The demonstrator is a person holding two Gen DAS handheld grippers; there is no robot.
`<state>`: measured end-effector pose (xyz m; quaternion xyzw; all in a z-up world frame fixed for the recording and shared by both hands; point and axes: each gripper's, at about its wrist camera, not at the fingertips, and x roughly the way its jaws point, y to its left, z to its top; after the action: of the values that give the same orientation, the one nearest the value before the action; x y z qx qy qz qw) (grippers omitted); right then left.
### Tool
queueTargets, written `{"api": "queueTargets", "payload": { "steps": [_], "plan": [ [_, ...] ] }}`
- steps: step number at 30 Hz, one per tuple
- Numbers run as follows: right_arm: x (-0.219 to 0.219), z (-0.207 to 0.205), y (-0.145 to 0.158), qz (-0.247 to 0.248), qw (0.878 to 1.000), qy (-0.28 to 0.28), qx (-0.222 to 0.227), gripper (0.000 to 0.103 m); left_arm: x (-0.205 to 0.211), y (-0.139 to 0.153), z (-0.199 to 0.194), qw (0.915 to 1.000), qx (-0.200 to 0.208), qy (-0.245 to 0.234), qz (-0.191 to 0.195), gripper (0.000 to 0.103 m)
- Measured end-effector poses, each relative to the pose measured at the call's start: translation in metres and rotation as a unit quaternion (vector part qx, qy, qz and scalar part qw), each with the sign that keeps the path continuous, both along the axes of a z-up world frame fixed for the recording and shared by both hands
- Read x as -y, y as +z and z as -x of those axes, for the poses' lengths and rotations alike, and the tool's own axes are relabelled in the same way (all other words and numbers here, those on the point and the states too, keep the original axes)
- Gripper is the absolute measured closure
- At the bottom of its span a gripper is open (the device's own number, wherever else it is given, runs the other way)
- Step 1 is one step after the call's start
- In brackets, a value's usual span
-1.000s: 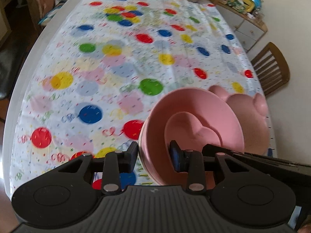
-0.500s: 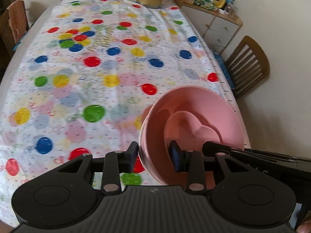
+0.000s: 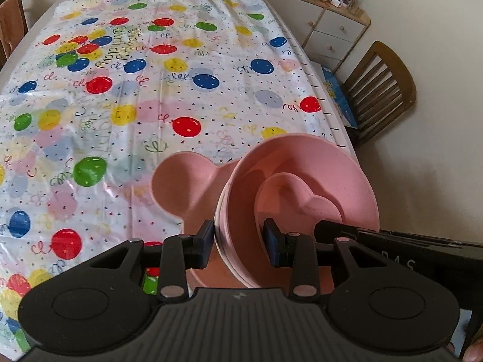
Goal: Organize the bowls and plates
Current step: 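Lift the pink bowl with the heart dish and carry it over the cream bowl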
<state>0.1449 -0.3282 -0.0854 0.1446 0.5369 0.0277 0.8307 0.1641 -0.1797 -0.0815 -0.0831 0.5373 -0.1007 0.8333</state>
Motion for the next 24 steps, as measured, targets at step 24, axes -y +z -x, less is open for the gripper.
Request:
{"api": "queueTargets", "payload": {
  "steps": [24],
  "plan": [
    [0.027,-0.022,-0.042,0.0,0.999,0.041,-0.035,0.081,0.027,-0.038,-0.007,0.9993,-0.021,0.029,-0.009,0.069]
  ]
}}
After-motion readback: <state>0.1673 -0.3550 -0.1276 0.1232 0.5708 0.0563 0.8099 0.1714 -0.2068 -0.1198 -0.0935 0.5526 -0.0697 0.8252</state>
